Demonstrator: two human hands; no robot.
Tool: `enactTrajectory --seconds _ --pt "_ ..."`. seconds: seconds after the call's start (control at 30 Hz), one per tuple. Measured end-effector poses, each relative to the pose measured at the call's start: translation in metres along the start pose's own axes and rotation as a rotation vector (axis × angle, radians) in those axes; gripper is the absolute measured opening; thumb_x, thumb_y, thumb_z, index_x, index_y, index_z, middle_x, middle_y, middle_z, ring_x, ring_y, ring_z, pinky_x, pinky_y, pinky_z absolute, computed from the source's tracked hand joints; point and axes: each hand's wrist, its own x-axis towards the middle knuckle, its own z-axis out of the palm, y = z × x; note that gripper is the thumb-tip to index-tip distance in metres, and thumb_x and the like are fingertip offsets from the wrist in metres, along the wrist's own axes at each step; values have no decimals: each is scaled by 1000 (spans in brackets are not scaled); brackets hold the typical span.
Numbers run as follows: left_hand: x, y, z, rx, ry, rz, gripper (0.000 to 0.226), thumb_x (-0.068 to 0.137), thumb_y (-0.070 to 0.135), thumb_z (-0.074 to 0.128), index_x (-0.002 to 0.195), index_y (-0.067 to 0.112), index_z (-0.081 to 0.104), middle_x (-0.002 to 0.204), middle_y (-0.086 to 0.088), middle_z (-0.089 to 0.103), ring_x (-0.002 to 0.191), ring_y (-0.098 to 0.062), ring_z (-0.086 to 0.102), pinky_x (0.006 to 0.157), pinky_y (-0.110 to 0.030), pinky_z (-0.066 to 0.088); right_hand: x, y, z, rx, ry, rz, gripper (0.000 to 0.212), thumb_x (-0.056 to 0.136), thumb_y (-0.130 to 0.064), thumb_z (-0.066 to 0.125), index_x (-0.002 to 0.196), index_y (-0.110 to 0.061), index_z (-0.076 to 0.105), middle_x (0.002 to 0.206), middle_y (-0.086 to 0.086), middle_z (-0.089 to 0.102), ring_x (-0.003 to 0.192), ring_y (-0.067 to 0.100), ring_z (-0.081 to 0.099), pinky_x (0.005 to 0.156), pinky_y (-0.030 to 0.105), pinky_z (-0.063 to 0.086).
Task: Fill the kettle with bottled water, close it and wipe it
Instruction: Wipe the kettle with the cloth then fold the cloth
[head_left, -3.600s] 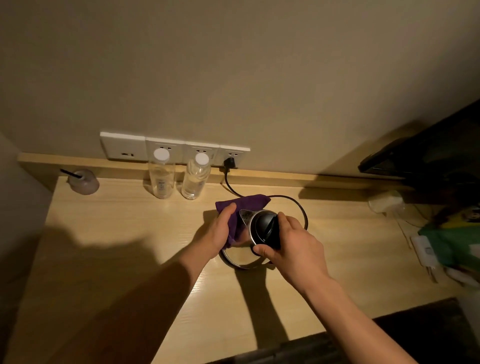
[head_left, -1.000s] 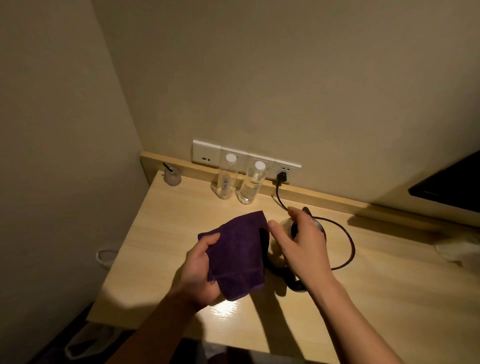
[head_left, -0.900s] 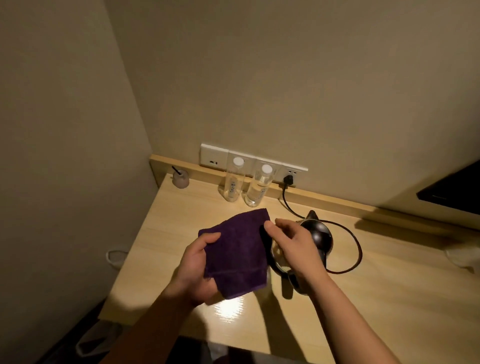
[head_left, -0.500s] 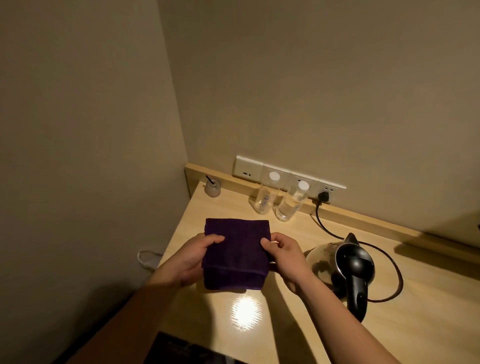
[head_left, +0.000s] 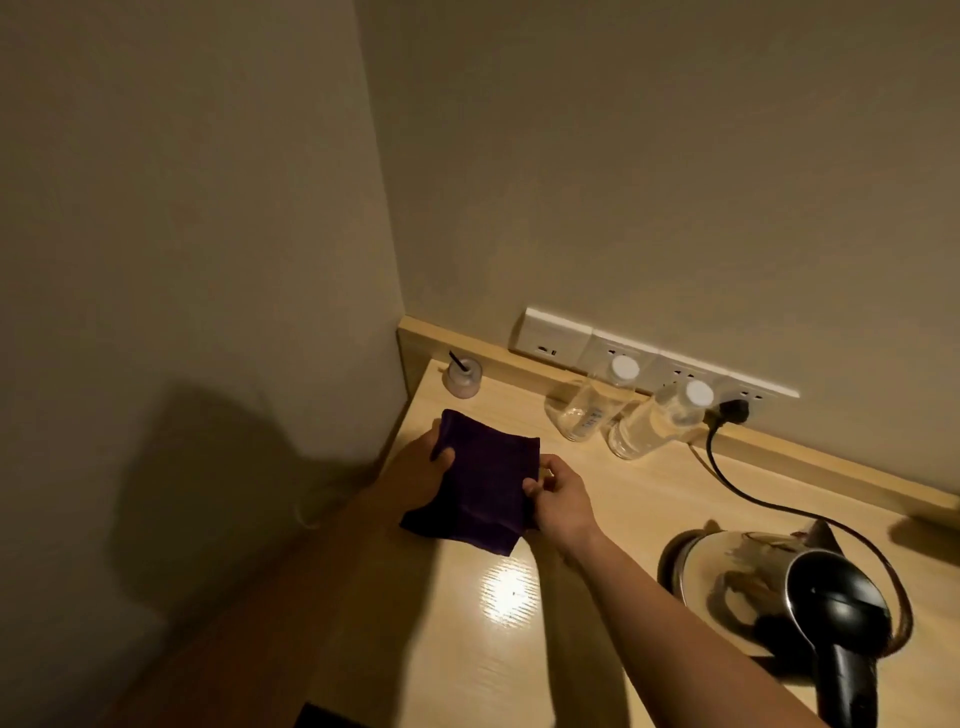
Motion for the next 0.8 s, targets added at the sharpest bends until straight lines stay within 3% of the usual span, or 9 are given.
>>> enactTrajectory --seconds 0.1,0.17,0.3,0.37,0.47,0.5,0.57,0.67,0.8 --pt "14 -15 8 118 87 -6 49 110 21 41 158 13 35 153 -15 52 138 -33 50 110 -34 37 9 7 8 -192 104 -97 23 103 -3 51 119 -14 64 107 4 72 102 28 68 85 41 56" --pt "17 -25 12 141 134 -9 48 110 19 42 157 17 37 153 -13 52 138 -33 51 108 -34 38 13 12 10 -284 185 -171 25 102 -4 53 122 -12 64 110 3 72 100 21 65 84 31 48" --pt "16 -37 19 182 185 2 52 107 21 44 158 23 34 148 -11 58 131 -33 58 104 -40 45 14 19 13 -470 269 -241 26 101 -15 57 127 -14 55 115 1 56 100 27 63 80 39 52" --pt "12 -33 22 247 294 -35 56 104 23 49 157 19 33 144 -14 59 125 -34 62 98 -43 53 10 22 12 -638 302 -277 41 101 -24 59 140 -19 47 118 -1 48 102 25 60 78 40 53" --pt "4 -22 31 536 490 117 60 94 32 62 148 13 41 129 -14 63 108 -28 67 81 -33 55 6 26 6 -926 302 -476 62 99 -36 62 154 -18 40 137 8 52 121 27 53 97 41 52" --pt "2 -19 35 619 493 222 62 93 35 61 148 14 42 132 -12 61 113 -27 65 87 -34 55 7 28 4 -990 255 -518 67 99 -42 59 158 -19 35 150 9 46 136 29 46 108 41 46" --pt "1 -22 44 721 369 397 67 96 39 49 157 16 33 157 -10 44 142 -28 45 113 -42 43 11 35 1 -1098 103 -527 78 101 -58 44 165 -22 17 172 6 18 160 26 14 126 40 23" --pt "5 -39 51 785 203 405 72 101 46 34 165 18 16 174 -2 11 161 -20 5 128 -49 16 20 50 0 -1219 -21 -475 84 100 -75 13 165 -29 -12 173 -2 -19 158 17 -25 130 41 -2" --pt "8 -49 52 819 183 398 74 100 49 39 163 16 22 172 -5 18 160 -22 13 127 -54 19 25 53 0 -1295 -31 -427 84 96 -79 0 162 -30 -21 170 -2 -28 154 19 -33 129 46 -7"
